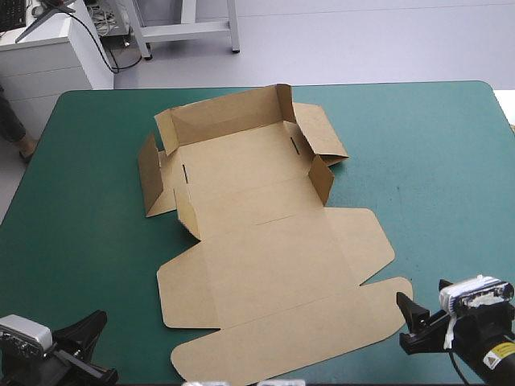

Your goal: Fold the box

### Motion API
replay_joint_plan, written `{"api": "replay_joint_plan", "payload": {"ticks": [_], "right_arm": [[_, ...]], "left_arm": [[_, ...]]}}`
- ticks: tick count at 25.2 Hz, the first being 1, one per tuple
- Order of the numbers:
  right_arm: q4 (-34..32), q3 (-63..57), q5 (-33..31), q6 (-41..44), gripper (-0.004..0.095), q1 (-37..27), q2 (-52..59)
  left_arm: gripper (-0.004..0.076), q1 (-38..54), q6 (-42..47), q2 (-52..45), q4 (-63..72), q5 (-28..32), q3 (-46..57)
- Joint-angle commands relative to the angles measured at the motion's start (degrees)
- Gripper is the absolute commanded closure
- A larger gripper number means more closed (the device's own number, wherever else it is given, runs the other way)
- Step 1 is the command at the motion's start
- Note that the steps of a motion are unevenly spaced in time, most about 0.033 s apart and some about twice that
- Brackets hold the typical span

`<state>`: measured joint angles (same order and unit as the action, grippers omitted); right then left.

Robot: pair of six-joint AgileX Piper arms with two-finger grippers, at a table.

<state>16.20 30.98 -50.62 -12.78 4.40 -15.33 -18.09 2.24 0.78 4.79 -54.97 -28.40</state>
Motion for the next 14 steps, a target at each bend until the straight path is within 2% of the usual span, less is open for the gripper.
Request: {"api": "replay_joint_plan", "payload": {"ticks": [1, 9, 14], "right_arm": [[-0.8, 8.7, 1.1, 0.3, 0.0219, 0.2, -9.2], [-0.4, 25.2, -1.3, -1.2, 0.0220, 0.2, -35.0], [0.0, 36.7, -7.0, -5.1, 0.0229, 0.4, -50.3]], "left_arm": [[0.0732, -0.2, 0.0, 1.1, 0.6, 3.9, -1.2], [0.0732, -0.2, 0.0, 1.1, 0.6, 3.9, -1.2], [0.0732, -0.2, 0.0, 1.1, 0.6, 3.9, -1.2]]}}
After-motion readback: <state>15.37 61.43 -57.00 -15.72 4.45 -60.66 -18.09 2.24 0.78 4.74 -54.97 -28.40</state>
